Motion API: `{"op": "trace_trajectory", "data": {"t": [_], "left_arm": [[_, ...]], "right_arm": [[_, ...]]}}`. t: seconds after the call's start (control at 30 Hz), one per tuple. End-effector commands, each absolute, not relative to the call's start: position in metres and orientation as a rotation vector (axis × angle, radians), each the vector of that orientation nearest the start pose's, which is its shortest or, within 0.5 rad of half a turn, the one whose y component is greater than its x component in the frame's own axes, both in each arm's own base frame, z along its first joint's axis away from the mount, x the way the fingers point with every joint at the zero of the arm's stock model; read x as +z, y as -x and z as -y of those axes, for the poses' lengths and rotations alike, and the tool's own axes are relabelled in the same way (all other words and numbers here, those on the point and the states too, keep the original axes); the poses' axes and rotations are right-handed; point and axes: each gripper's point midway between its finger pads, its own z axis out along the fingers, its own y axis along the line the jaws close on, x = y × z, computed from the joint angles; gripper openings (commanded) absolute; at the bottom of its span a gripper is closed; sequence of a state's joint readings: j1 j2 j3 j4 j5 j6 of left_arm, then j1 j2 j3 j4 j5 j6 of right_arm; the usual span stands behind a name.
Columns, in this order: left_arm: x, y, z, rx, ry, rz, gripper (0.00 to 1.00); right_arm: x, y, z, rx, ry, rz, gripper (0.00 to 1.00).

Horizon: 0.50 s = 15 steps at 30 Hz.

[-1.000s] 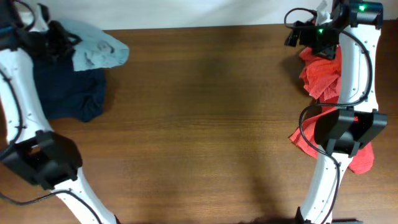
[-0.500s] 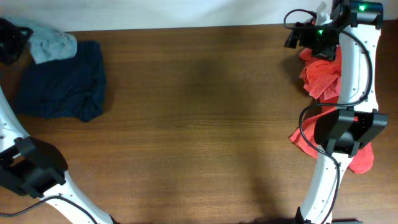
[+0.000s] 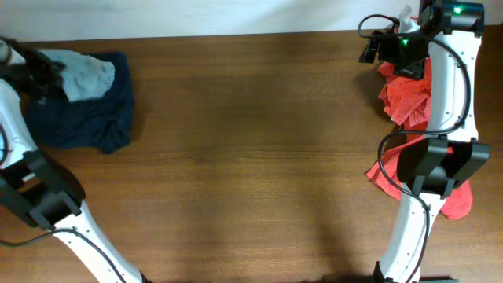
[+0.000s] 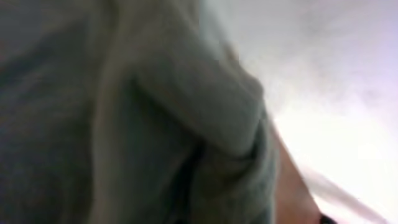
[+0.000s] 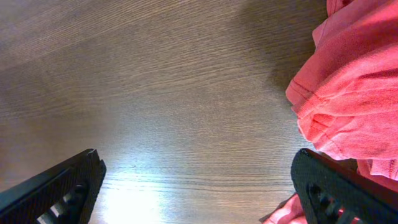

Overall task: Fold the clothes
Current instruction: 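Carry the blue bundle left and place it on the navy garment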

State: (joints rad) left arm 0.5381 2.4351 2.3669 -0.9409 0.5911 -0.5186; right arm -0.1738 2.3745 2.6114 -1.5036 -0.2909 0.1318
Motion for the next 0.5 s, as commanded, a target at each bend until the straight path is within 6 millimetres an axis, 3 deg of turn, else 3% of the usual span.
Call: {"op": "trace_trajectory", "data": {"t": [0.0,0.23,0.47], "left_arm": [[0.117,-0.539,-0.209,-0.788,1.129,-2.329,0.01],[0.096,-0.5,-0.217,-0.72,1.251,-2.452,0.01],[0.092,-0.472,-0.232,-0.73,1.379,-2.463,0.01]], "right_arm": [[0.192,-0.507,0.033,0.417,-0.341,-2.768,0.98],[0.192,-0.506,0.034,0.417,-0.342,-2.768,0.98],[0.192,-0.507,0.034,0.416,-0.34,-2.764,0.98]]}}
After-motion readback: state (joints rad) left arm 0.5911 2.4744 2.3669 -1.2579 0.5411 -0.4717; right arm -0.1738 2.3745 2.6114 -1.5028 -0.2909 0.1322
